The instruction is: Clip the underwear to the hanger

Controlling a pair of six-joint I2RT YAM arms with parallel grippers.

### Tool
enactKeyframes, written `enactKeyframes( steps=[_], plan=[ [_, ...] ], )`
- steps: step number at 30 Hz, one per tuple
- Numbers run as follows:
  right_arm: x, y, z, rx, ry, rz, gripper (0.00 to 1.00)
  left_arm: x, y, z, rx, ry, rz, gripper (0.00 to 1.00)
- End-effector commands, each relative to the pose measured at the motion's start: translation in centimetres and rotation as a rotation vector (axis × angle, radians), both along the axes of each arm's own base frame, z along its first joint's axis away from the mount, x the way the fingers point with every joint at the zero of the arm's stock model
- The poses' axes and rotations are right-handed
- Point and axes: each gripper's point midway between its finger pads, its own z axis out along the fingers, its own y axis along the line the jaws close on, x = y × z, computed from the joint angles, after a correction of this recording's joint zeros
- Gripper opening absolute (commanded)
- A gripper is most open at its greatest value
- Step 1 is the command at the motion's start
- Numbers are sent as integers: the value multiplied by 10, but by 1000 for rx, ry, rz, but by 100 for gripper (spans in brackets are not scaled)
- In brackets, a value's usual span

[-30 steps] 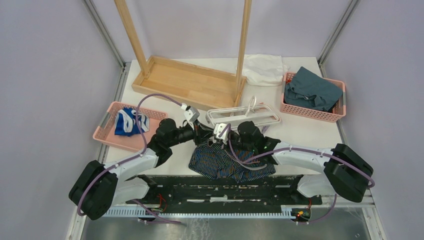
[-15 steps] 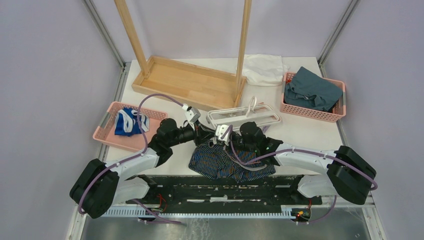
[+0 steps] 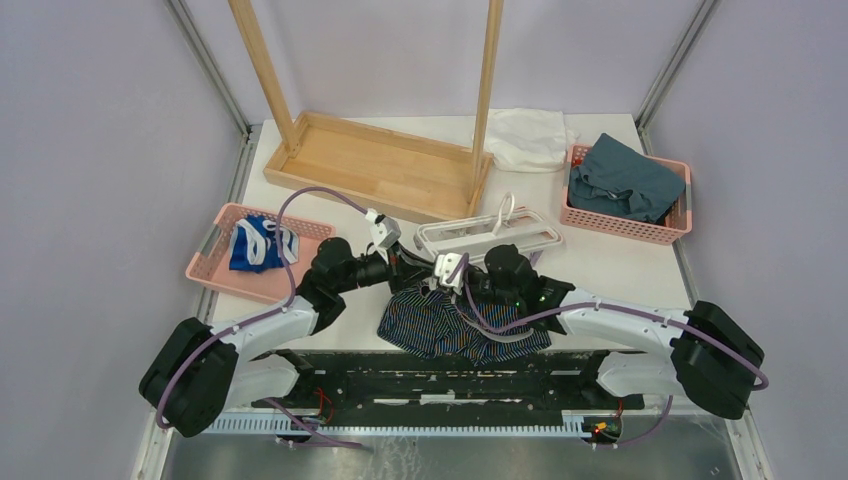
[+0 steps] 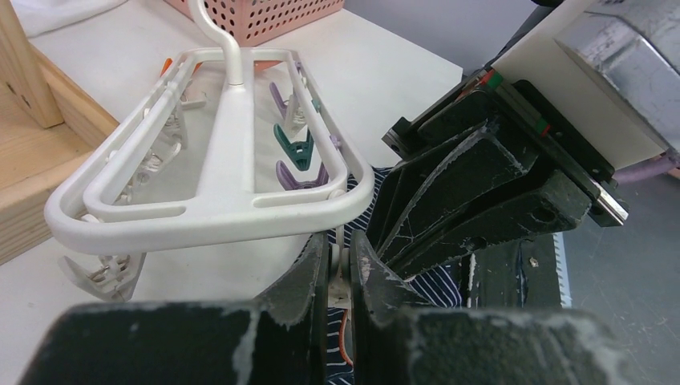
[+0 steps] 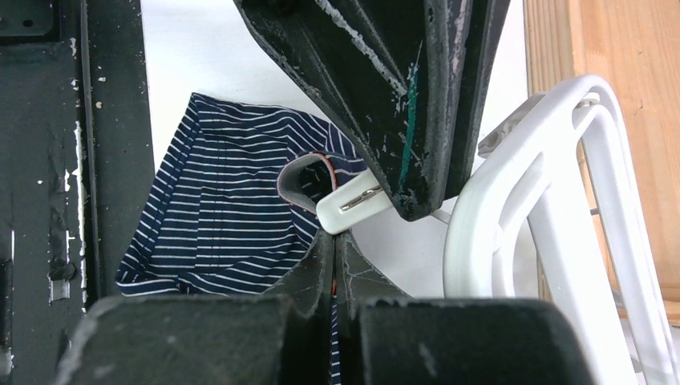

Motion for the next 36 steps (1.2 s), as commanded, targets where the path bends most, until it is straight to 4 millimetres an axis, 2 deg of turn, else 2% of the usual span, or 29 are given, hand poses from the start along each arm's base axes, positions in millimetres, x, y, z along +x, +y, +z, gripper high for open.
enactKeyframes(
  steps=[1, 12, 25, 36],
  plan=[
    [10, 1, 27, 57, -79, -27, 1, -13, -5, 20, -55, -75, -66, 3],
    [10, 2, 22, 27, -36, -28, 1, -16, -5, 21, -57, -86, -79, 3],
    [-4, 9, 38, 44, 31, 31, 1, -10, -2, 14, -27, -111, -42, 3],
    [-9, 11, 32, -25, 162, 18, 0, -9, -1, 12, -3, -141, -29, 3]
  ],
)
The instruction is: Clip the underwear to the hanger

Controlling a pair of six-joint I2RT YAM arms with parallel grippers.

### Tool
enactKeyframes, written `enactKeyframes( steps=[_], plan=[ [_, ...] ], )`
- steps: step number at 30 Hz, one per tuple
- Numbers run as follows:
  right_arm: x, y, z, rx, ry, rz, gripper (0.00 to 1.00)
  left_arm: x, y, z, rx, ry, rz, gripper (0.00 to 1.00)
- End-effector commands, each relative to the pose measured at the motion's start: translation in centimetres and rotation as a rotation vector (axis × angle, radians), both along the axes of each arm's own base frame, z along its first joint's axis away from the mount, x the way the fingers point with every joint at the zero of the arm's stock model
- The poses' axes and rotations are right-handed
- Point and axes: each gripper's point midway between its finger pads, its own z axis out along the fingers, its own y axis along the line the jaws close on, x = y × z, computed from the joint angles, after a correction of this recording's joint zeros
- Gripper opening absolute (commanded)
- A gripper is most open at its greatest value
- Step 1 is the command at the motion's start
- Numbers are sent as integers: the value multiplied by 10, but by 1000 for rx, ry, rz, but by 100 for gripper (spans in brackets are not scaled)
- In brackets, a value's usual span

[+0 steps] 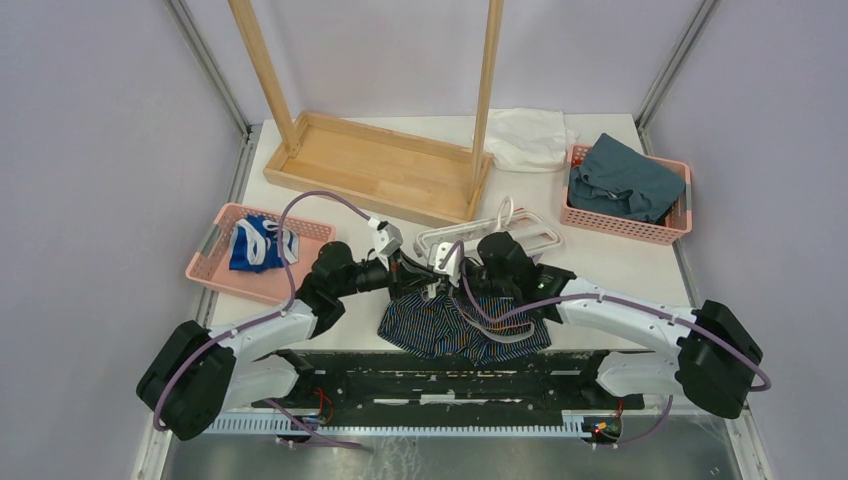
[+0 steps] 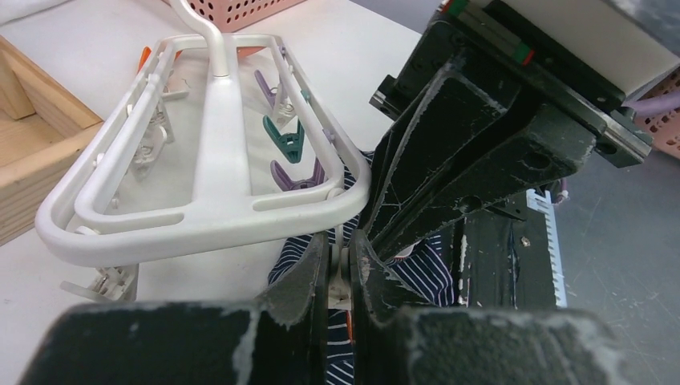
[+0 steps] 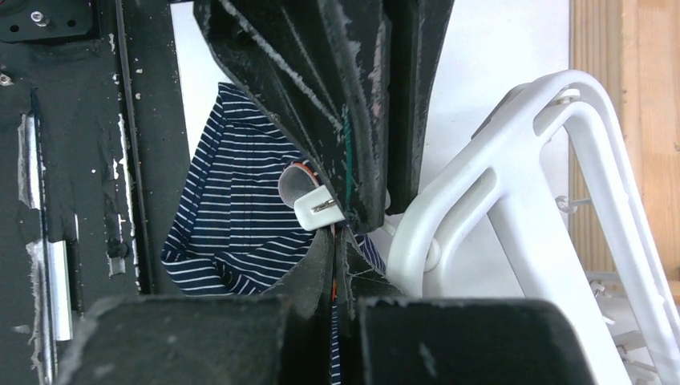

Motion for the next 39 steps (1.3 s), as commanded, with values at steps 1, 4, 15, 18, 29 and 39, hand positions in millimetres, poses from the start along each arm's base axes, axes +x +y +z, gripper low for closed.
enactKeyframes(
  steps=[1, 4, 15, 18, 29, 39],
  plan=[
    [0, 15, 23, 34, 63, 3, 1, 4, -1, 20, -22, -132, 12, 3],
    [-1, 18, 20, 33, 117, -16, 1, 4, -1, 19, -16, -140, 12, 3],
    [13, 17, 20, 56, 179, -166, 1, 0, -1, 27, -33, -169, 3, 3],
    [16, 15, 23, 85, 183, -207, 0, 0, -1, 27, -34, -171, 1, 3],
    [23, 11, 25, 100, 202, -284, 0, -4, -3, 24, -29, -163, -13, 3],
    [26, 13, 18, 110, 230, -325, 1, -5, -3, 32, -51, -174, -12, 3]
  ],
)
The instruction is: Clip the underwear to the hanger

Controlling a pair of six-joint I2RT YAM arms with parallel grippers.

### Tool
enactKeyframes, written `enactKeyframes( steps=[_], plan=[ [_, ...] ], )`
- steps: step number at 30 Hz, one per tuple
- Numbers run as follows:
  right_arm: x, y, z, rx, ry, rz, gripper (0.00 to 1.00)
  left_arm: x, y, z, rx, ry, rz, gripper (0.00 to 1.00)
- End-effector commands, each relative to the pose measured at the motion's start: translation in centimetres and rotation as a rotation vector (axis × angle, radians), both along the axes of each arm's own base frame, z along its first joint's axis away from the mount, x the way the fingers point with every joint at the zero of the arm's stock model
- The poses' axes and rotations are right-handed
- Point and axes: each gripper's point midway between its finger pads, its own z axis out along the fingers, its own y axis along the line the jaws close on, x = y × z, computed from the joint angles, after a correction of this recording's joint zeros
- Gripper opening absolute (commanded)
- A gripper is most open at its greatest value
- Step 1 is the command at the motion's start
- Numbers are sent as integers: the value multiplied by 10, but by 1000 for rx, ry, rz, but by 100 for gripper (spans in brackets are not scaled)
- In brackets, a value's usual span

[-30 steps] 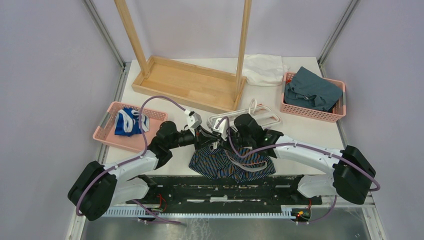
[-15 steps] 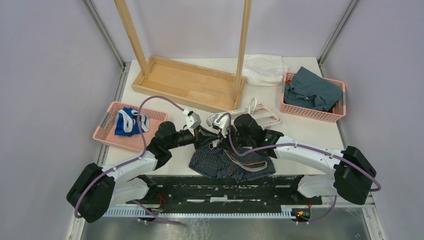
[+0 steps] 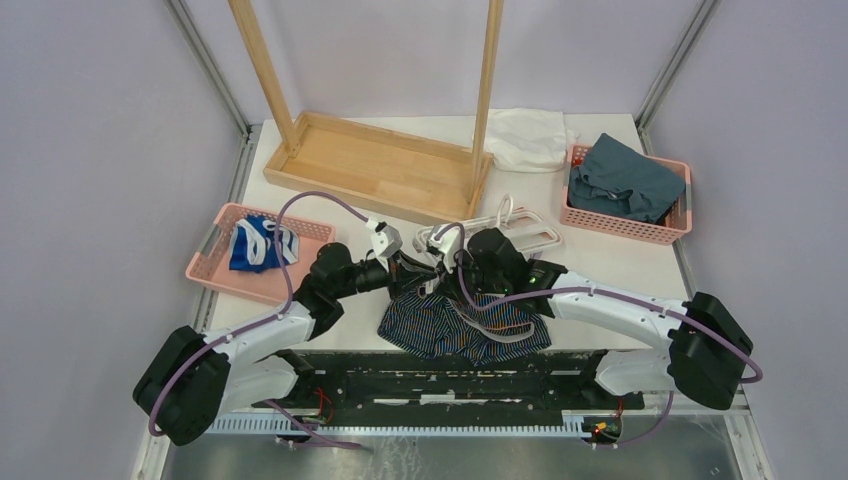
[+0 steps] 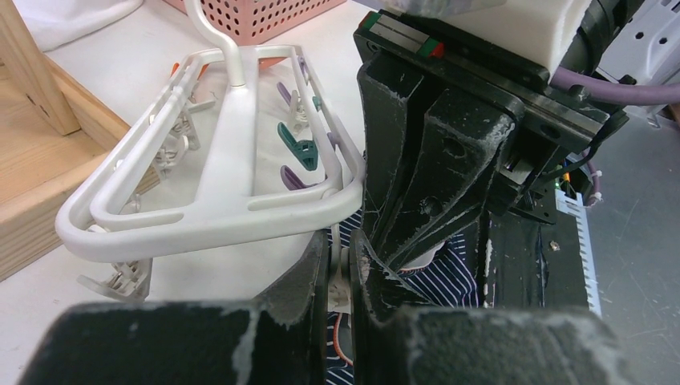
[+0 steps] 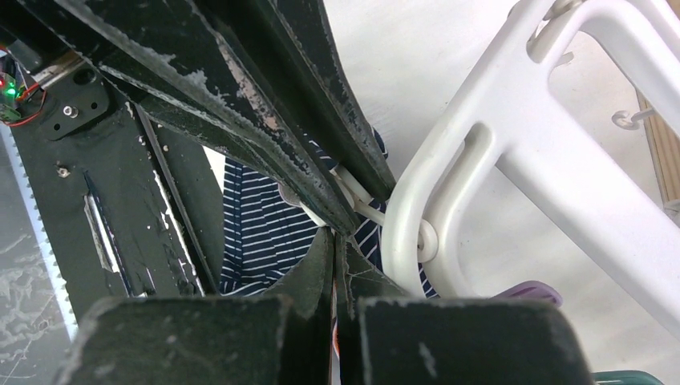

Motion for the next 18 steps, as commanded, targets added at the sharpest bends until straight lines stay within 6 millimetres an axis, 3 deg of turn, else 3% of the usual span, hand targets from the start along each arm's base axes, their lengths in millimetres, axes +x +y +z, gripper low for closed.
enactKeyframes(
  steps=[1, 18],
  plan=[
    [20, 10, 23, 96, -57, -79, 1, -9, -5, 28, -65, -109, -52, 3],
    [27, 2, 16, 95, -46, -164, 1, -11, -5, 30, -75, -115, -54, 3]
  ],
)
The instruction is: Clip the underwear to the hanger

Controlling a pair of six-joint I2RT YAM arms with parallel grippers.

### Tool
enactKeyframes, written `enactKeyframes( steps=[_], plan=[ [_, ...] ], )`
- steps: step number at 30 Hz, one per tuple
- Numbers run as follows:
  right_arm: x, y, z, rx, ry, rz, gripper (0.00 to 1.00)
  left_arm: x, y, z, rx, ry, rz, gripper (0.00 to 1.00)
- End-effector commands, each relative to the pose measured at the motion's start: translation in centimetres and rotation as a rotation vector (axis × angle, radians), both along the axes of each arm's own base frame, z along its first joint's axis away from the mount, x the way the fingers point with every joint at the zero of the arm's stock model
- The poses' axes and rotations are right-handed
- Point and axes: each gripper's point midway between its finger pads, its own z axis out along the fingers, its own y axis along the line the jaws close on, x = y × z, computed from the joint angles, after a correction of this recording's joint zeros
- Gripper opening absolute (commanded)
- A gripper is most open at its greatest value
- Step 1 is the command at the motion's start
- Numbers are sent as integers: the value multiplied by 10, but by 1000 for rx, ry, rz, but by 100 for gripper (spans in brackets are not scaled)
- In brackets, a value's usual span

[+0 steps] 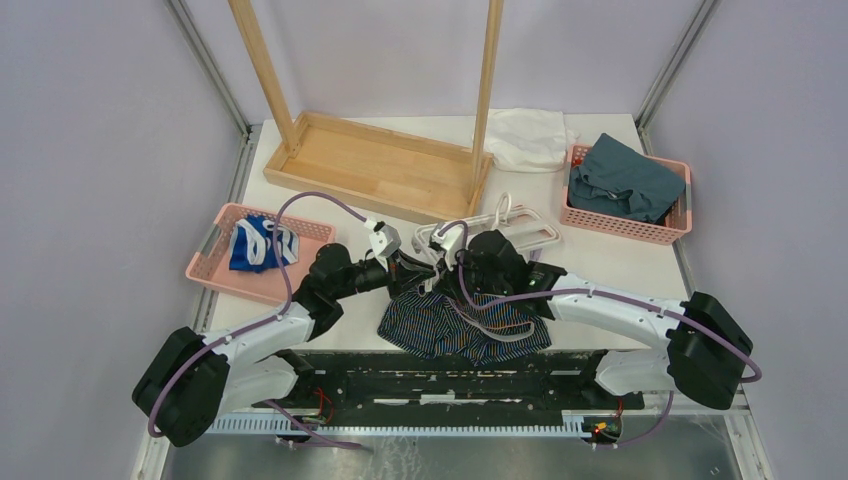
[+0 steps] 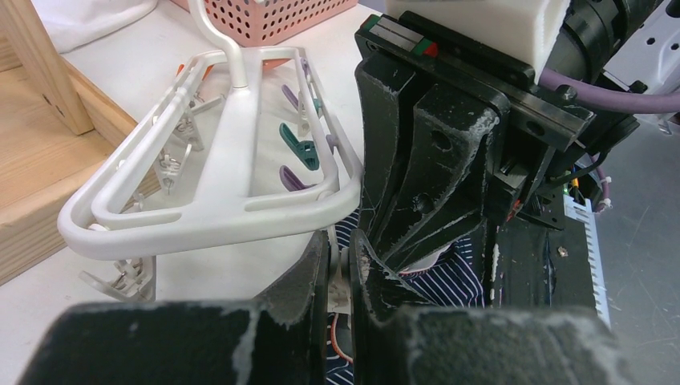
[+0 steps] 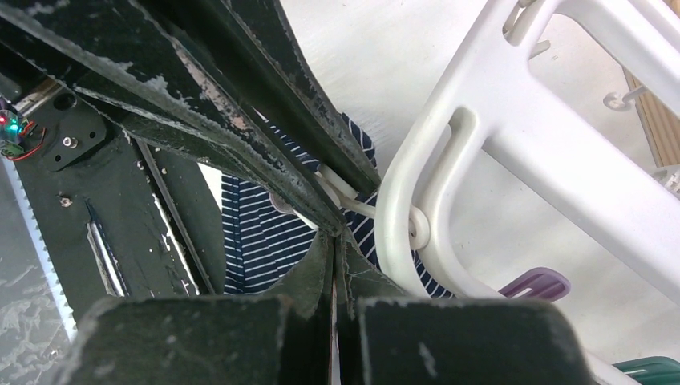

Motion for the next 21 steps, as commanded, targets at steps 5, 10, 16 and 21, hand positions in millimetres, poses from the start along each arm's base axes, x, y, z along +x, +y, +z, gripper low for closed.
enactKeyframes(
  steps=[5, 10, 16, 21],
  plan=[
    [20, 1, 15, 69, -44, -110, 0, -14, -6, 30, -70, -113, -78, 3],
    [20, 2, 18, 101, -24, -129, 1, -14, -7, 28, -66, -109, -81, 3],
    [18, 1, 28, 119, -17, -138, 1, -13, -6, 24, -57, -108, -78, 3],
    [17, -1, 33, 124, -11, -146, 0, -13, -6, 21, -51, -103, -79, 3]
  ],
)
